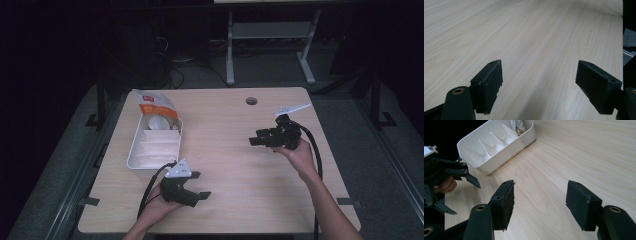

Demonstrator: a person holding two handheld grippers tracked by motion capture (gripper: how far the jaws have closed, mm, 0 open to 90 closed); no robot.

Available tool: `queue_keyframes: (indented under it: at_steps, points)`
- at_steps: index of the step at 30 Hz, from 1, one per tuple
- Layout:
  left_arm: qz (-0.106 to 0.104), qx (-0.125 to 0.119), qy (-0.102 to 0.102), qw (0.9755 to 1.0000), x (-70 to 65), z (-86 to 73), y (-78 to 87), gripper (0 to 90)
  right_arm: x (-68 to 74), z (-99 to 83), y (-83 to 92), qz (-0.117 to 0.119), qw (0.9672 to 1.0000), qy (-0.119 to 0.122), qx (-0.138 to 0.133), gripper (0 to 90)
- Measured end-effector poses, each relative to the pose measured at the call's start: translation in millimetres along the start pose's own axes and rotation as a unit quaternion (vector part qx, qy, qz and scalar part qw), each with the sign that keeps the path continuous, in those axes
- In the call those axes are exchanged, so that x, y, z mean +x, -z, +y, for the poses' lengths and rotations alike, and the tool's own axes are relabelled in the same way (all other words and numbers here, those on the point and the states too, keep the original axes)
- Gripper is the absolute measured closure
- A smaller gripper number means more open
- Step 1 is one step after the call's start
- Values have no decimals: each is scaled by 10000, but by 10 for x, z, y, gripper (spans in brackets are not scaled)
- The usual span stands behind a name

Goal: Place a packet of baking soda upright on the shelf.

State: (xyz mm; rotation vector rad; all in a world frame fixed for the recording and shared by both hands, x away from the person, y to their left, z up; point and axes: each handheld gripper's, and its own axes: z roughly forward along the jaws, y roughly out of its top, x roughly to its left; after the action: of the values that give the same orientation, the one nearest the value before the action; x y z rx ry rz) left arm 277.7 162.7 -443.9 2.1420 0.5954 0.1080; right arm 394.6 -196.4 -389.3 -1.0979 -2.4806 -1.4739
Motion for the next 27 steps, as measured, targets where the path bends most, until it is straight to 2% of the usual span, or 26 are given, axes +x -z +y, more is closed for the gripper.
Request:
queue_keyframes:
  at_steps: [17, 27]
  points:
    - [11, 27, -5, 10000, 7, 1, -5, 212, 61, -297, 189, -44, 10000, -48, -9, 355]
    - [2, 23, 22, 10000, 4, -1, -4, 212, 126, -488, 269, -82, 9999, -46, 88, 348]
